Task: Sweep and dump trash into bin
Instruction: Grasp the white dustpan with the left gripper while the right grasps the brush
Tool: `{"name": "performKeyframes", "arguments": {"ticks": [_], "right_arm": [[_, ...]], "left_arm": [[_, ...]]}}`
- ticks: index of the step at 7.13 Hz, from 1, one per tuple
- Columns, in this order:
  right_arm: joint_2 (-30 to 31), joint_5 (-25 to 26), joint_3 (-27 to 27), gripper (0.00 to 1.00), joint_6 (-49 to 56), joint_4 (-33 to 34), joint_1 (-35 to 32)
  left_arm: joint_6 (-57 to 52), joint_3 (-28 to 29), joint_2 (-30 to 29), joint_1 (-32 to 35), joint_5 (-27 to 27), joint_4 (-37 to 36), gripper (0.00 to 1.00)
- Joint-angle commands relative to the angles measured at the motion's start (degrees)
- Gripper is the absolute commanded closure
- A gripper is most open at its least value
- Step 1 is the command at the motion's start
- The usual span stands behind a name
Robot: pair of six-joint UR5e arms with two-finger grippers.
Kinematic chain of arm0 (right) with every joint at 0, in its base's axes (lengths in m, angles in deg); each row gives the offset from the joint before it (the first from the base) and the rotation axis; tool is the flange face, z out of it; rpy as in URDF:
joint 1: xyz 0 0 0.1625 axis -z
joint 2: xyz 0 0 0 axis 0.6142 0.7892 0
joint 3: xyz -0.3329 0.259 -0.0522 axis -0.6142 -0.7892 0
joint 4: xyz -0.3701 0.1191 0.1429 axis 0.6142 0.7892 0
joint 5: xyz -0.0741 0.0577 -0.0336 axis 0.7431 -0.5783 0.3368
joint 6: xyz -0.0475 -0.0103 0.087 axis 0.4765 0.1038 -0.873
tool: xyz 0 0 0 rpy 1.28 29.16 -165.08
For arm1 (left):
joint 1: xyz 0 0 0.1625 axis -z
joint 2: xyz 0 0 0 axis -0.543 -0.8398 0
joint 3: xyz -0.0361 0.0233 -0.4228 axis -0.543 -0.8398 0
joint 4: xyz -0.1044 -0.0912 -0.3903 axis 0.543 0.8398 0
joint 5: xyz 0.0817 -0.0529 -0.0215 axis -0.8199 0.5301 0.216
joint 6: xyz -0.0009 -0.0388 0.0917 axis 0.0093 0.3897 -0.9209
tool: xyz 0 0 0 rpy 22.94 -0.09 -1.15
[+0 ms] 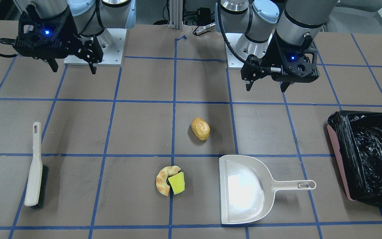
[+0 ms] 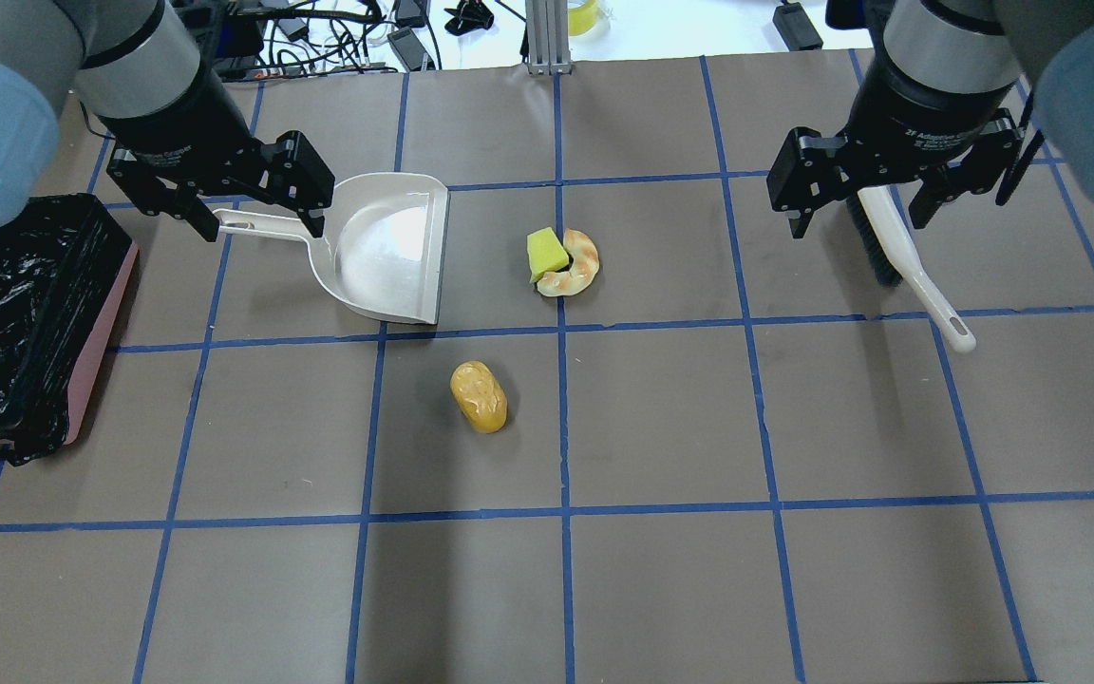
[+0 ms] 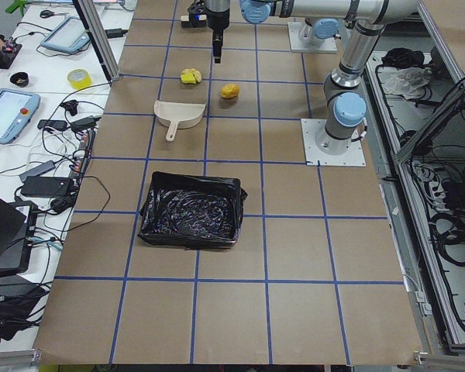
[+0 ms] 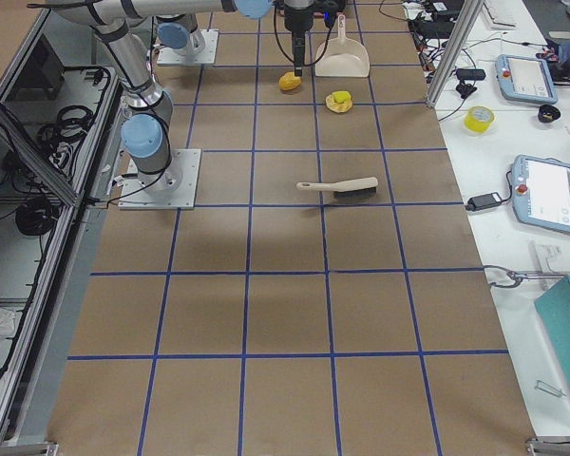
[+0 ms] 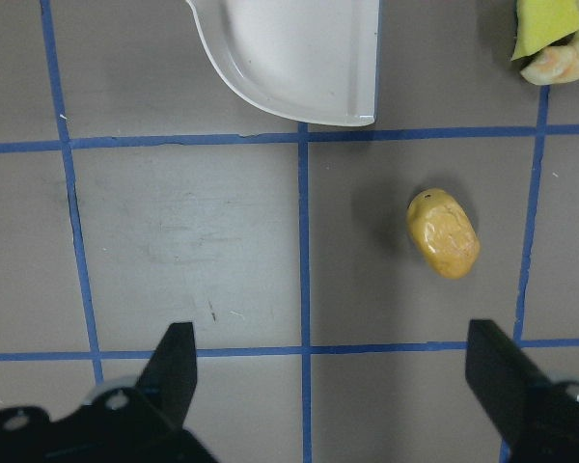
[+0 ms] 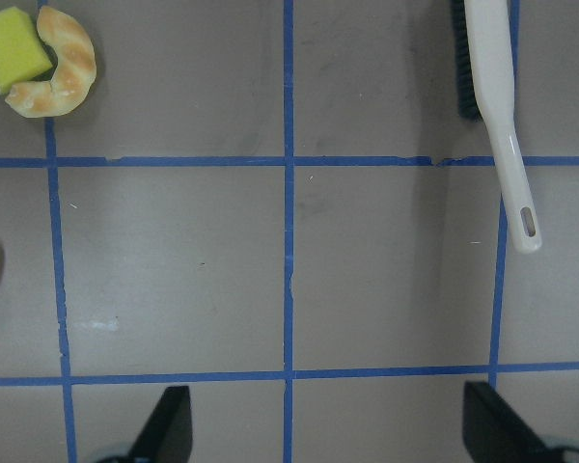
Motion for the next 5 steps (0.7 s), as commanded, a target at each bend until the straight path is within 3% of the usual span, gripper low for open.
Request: {"name": "performKeyframes", "arguments": {"ticks": [1, 2, 5], "right_arm": [[-0.09, 0.10, 0.04, 0.00, 0.00, 0.21, 0.08], [-0.09, 0.88, -0.05, 0.00, 0.35, 0.65, 0.08], [-2.11, 1.42, 0.22, 0.00, 1.31, 1.09, 2.43]], "left_arm": [[-0.43, 0.00, -0.25, 0.00, 0.08, -0.01, 0.00], [-2.78, 0.60, -0.95, -0.35, 0.16, -0.27, 0.00], [-27.79, -0.26, -2.89, -5.88, 0.61, -4.14, 0.00]]}}
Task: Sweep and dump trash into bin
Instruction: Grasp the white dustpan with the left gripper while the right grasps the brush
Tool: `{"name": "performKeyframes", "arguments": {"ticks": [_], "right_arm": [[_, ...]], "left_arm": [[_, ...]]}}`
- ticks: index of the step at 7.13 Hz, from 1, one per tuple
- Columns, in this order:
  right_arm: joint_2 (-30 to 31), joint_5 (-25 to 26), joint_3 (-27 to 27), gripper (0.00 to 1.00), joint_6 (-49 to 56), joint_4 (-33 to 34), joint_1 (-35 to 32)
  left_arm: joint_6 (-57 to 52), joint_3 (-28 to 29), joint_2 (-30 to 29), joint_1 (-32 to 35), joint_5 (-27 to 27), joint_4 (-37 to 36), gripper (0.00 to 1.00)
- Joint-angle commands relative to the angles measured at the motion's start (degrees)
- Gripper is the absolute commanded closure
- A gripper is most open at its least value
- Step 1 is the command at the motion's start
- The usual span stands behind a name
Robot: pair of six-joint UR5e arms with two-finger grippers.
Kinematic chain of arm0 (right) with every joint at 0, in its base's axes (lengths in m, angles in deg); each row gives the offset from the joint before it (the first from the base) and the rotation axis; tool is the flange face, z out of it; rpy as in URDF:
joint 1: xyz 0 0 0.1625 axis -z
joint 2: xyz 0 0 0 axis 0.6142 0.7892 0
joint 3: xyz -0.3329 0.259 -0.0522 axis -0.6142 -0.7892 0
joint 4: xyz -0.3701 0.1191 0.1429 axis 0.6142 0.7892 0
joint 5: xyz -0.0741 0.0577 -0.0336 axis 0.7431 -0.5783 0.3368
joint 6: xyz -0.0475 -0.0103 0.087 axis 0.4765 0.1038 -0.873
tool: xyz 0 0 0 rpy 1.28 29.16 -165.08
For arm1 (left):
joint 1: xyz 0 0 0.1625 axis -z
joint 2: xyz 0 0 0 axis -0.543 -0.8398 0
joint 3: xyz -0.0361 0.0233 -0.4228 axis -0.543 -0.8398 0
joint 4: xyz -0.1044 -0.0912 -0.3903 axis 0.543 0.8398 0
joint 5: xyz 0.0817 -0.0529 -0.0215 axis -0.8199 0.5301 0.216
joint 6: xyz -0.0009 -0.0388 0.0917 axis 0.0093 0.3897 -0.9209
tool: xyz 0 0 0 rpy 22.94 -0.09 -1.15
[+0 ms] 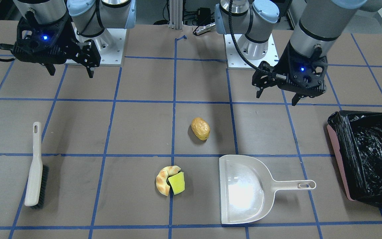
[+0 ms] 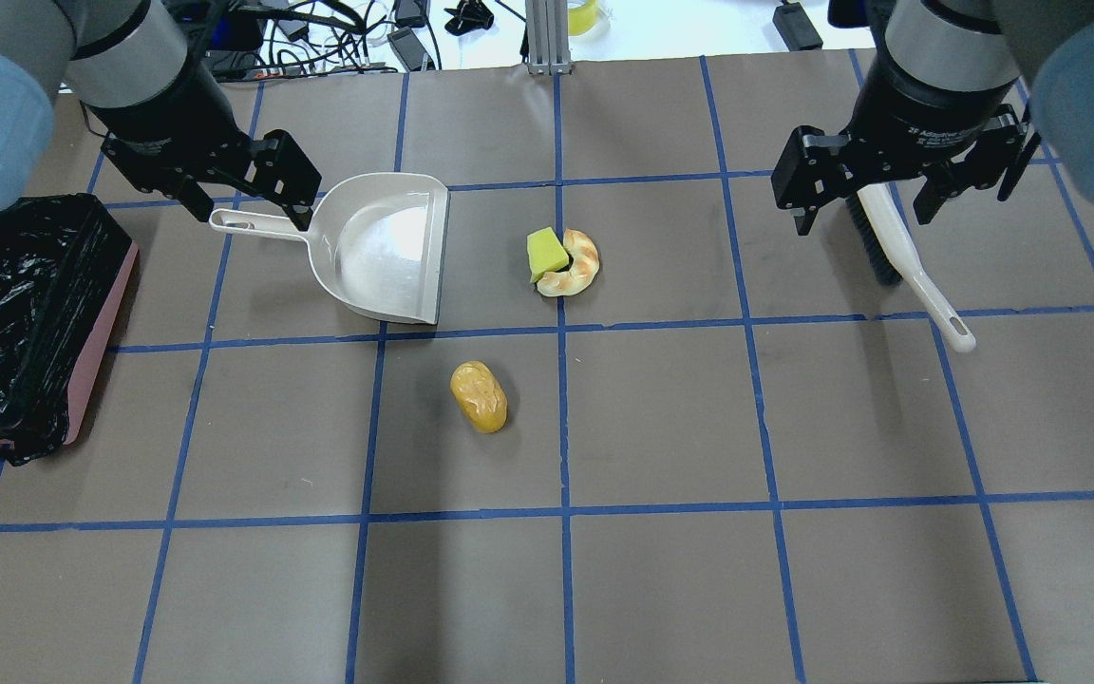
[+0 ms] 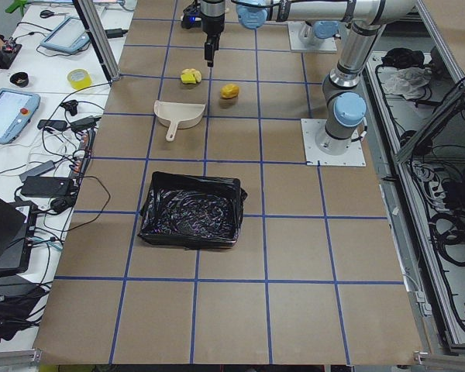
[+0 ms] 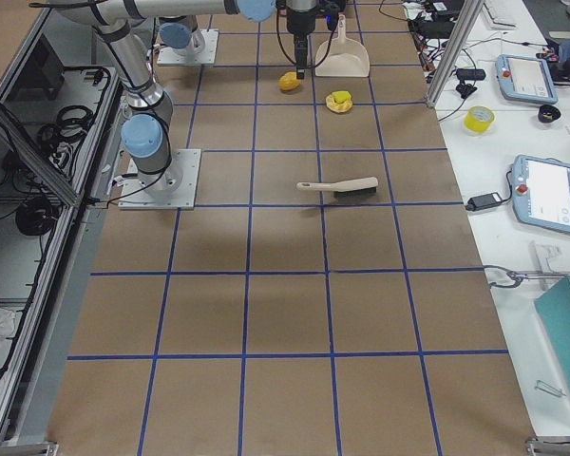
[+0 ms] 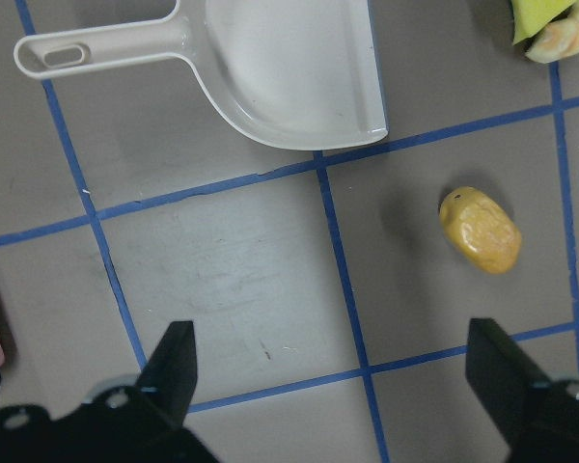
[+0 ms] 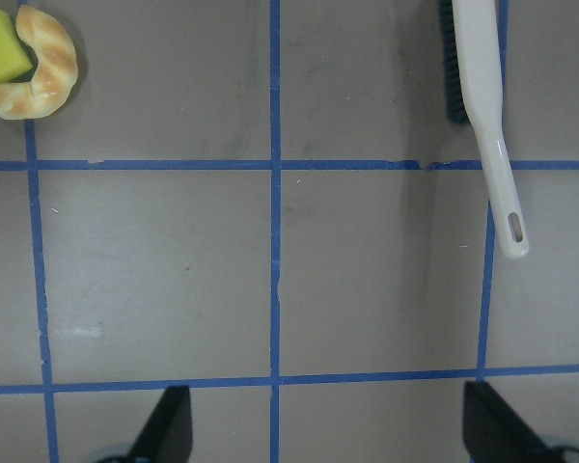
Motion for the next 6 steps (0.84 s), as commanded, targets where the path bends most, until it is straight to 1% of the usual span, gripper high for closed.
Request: {"name": "performKeyframes", "arguments": {"ticks": [1, 2, 3, 4, 5, 6], "right_arm": [[-3.19, -0.65, 0.26, 0.00, 3.72, 1.36, 5.86], [-6.78, -0.48, 0.69, 0.00, 10.10, 6.16, 9.91], [-8.39, -0.31, 1.74, 0.00, 17.65, 10.21, 12.73], [-9.45, -0.91, 4.54, 0.00, 23.47, 17.39, 14.94], [-10.41, -1.01, 8.92, 0.00, 32.92, 24.59, 17.22], [-12.25, -1.27, 12.44, 0.00, 36.41, 31.54, 19.33]], "left_arm": [[-19.63, -0.41, -2.41, -2.60, -0.16, -1.40, 0.00], [-29.31, -0.75, -5.03, -2.78, -0.16, -2.36, 0.00], [-43.42, -0.84, -7.76, -2.78, -0.25, -6.63, 0.00], [-58.53, -0.85, -10.13, -2.78, -0.33, -7.55, 0.00], [-67.81, -0.76, -12.68, -3.04, -0.33, -9.56, 0.00], [-80.00, -0.76, -15.58, -4.52, -0.33, -14.36, 0.00]]}}
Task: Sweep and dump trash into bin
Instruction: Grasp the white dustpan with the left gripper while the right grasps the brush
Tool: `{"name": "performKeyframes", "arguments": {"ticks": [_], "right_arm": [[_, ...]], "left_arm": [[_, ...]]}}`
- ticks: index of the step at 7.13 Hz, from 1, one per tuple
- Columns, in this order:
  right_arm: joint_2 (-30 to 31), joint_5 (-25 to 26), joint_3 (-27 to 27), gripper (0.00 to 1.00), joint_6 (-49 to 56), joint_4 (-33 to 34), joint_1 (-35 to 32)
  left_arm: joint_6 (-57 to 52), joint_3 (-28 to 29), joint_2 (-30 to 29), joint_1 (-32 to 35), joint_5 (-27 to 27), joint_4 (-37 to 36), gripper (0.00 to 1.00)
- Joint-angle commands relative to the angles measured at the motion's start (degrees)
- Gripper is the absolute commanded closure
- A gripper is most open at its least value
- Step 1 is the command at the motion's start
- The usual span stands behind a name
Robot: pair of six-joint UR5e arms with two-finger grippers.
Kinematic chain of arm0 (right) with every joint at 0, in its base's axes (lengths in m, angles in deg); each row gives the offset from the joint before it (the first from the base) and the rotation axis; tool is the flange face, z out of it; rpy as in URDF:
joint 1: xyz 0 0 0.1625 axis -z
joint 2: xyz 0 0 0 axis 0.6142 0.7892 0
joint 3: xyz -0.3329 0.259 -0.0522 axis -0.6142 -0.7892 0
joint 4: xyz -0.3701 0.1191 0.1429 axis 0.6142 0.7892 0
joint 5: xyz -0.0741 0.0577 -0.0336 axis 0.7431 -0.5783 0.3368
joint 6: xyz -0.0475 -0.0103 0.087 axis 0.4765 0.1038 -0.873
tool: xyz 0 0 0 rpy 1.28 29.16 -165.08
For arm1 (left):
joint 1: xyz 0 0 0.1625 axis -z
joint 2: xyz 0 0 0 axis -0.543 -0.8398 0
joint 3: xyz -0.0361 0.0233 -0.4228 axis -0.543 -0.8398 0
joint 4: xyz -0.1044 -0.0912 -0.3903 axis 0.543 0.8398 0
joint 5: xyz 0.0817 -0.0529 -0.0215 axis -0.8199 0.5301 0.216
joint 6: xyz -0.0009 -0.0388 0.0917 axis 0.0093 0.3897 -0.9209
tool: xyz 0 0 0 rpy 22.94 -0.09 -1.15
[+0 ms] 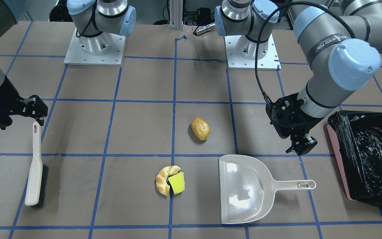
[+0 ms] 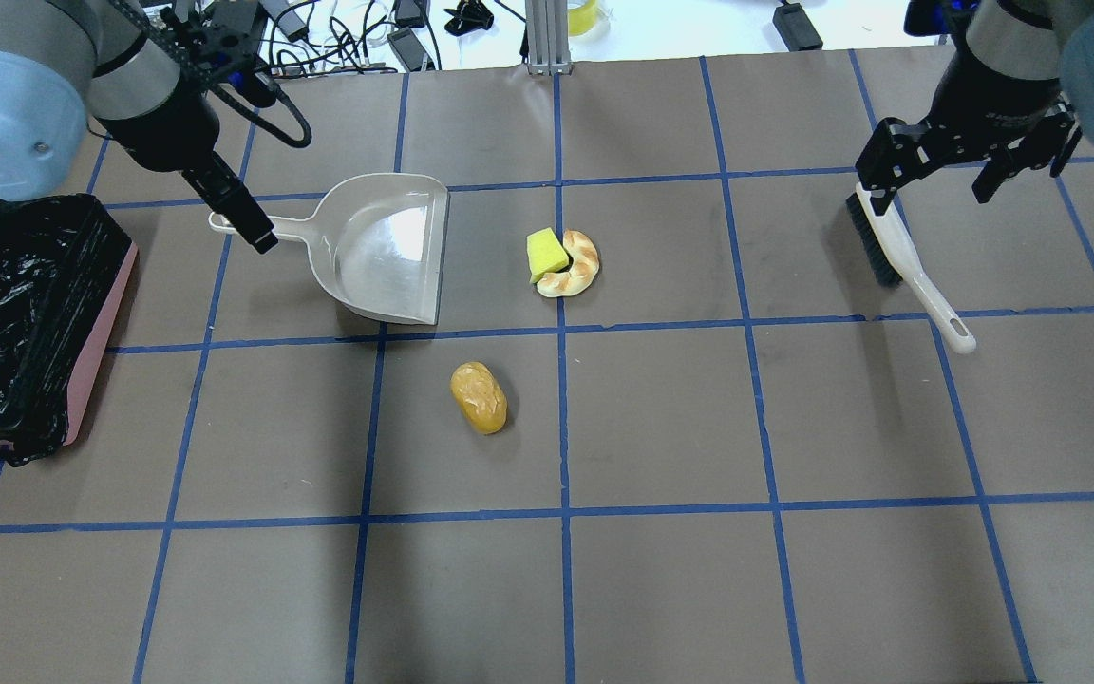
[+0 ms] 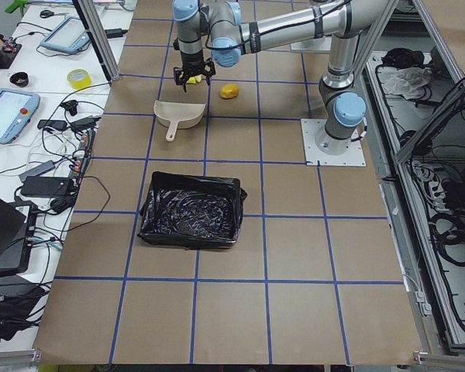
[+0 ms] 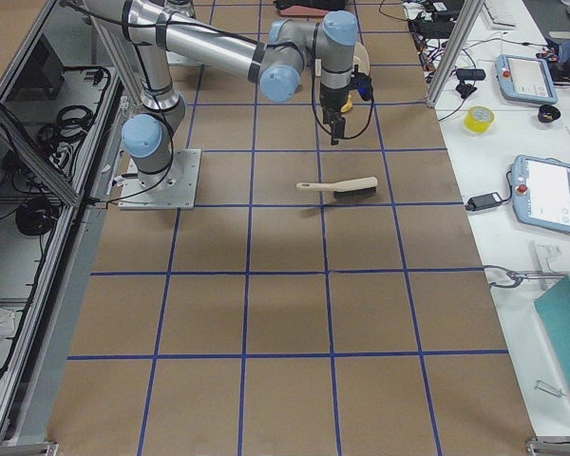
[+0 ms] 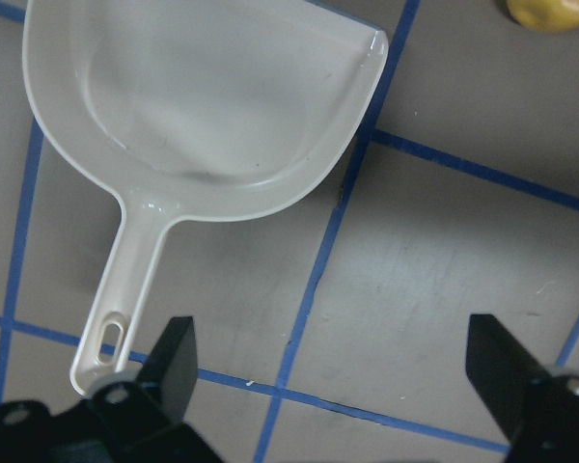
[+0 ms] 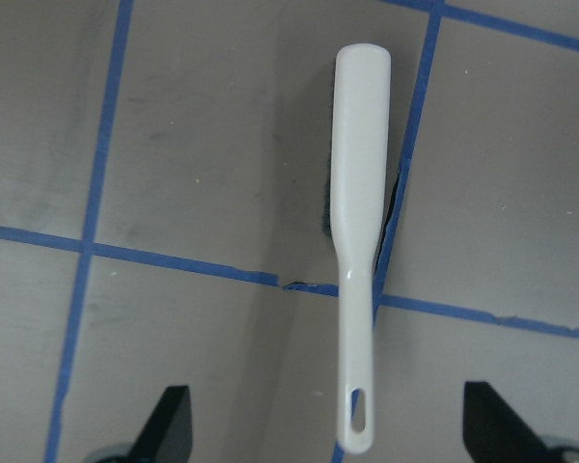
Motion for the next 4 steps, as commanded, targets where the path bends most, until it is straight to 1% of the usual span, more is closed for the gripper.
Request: {"name": "performKeyframes", "arguments": {"ticks": [1, 2, 3, 4], "right_arm": [[-4.06, -0.20, 5.74, 0.00, 11.06, 13.31, 3.56], [-6.26, -0.29, 5.75, 0.00, 11.63, 13.71, 4.36], [-8.46, -1.42, 5.75, 0.00, 11.98, 14.67, 5.23], [-10.05, -1.52, 5.75, 0.01, 11.63, 14.68, 5.42]], "left_arm": [[-23.37, 0.98, -6.64, -2.49, -0.36, -8.71, 0.00], [-24.51, 1.77, -9.72, -2.77, -5.68, -11.54, 0.00], [-27.13, 2.56, -12.45, -2.77, -8.51, -15.13, 0.00], [-26.64, 4.40, -13.26, -2.77, -8.37, -15.08, 0.02]]}}
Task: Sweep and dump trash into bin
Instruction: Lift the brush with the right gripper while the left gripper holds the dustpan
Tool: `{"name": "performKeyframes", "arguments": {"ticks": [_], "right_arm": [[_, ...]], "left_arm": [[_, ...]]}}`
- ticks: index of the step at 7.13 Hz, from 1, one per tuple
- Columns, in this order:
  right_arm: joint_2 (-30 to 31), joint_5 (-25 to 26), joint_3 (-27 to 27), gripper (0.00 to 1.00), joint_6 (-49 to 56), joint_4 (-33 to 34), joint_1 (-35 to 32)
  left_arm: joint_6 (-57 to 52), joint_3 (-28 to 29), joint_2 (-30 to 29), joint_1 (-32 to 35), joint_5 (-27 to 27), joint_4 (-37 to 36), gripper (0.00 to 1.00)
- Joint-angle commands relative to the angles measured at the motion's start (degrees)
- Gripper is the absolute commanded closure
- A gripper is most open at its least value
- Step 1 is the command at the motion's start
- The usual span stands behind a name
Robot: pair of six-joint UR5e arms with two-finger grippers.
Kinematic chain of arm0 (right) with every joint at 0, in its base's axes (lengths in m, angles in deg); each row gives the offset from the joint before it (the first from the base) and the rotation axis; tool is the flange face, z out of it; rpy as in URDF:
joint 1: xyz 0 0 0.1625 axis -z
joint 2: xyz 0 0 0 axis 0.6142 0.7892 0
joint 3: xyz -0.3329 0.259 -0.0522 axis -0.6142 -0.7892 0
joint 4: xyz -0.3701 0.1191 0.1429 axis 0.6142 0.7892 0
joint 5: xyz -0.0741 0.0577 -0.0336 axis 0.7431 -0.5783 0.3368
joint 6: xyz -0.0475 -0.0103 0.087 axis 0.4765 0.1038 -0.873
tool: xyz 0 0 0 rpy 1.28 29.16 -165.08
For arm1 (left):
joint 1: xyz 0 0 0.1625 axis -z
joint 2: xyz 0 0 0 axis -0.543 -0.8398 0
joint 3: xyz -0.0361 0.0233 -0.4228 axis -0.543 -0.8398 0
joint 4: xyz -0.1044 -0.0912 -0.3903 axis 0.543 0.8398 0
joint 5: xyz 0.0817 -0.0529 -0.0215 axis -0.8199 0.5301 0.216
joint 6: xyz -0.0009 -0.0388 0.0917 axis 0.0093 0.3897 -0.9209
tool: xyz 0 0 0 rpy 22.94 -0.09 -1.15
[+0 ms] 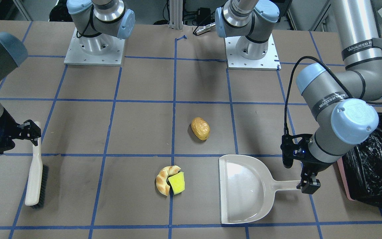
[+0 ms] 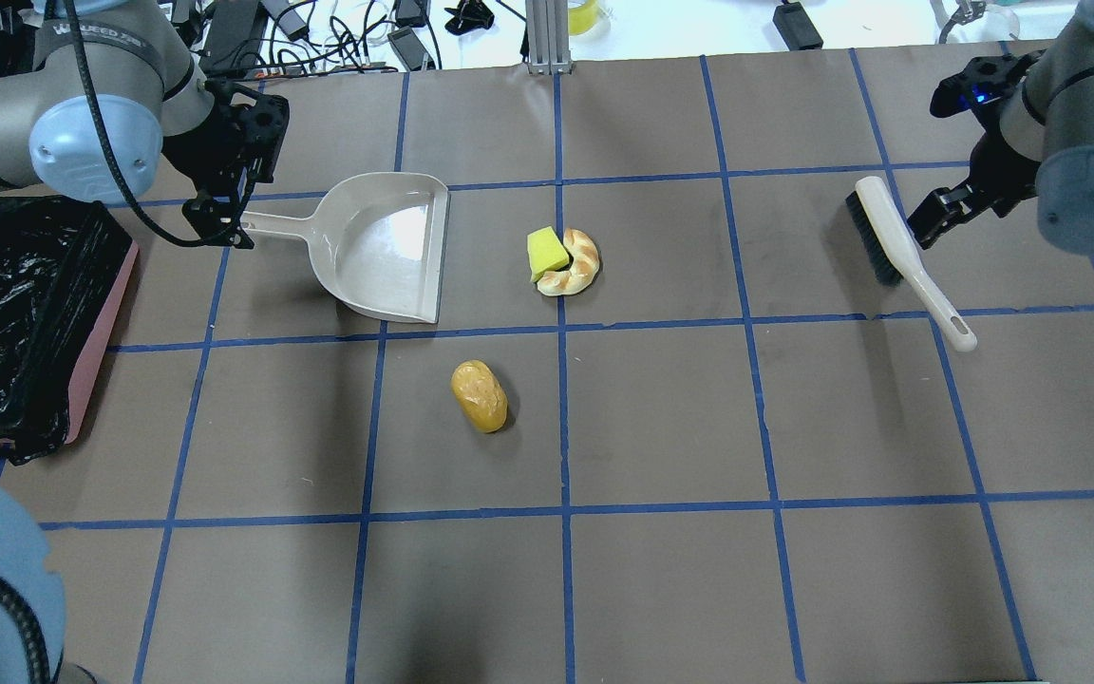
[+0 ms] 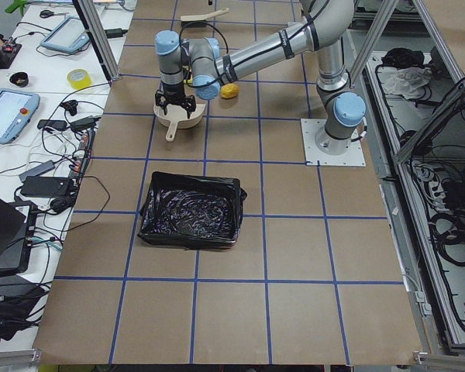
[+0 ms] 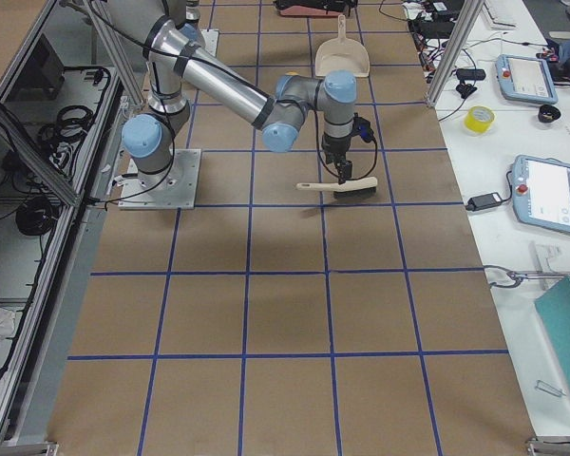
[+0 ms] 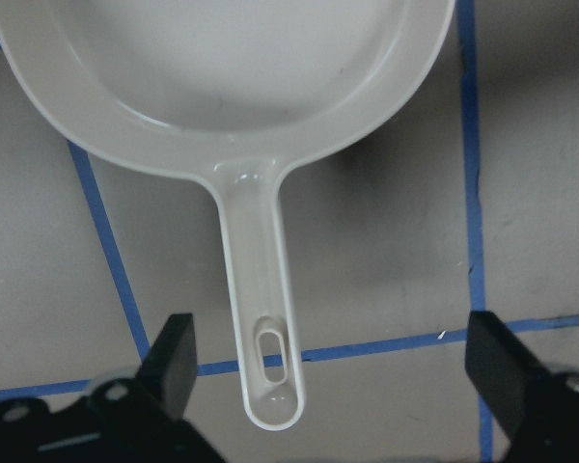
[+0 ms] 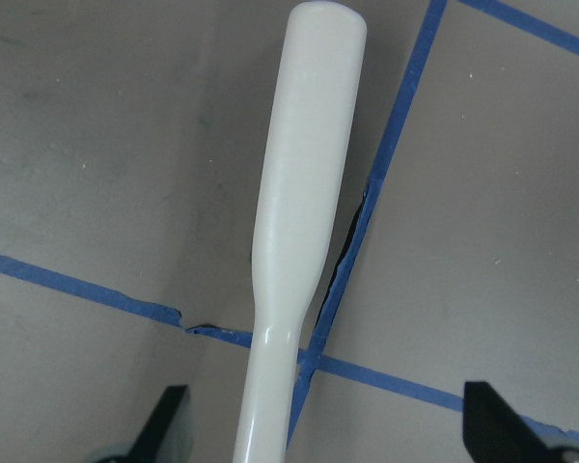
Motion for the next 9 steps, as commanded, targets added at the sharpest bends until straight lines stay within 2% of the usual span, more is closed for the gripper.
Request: {"name": "performKeyframes", "arguments": {"ticks": [1, 3, 5, 9], "right_arm": [[-2.93, -0.34, 0.19, 0.01, -0.12, 0.46, 0.56], [-3.56, 0.35, 0.37, 0.01, -0.12, -0.42, 0.56], [-3.82, 0.10, 0.63, 0.02, -0.30, -2.44, 0.56], [-4.96, 0.80, 0.89, 0.19, -1.43, -5.43, 0.56]], "left_arm": [[1.07, 2.11, -3.04, -0.09, -1.04, -1.37, 0.04], [10.20, 1.77, -4.45, -0.09, 2.82, -0.93, 0.05], [10.32, 1.23, -5.85, -0.09, 2.83, -0.93, 0.05], [14.53, 0.36, -7.97, -0.09, 3.10, -1.54, 0.05]]}}
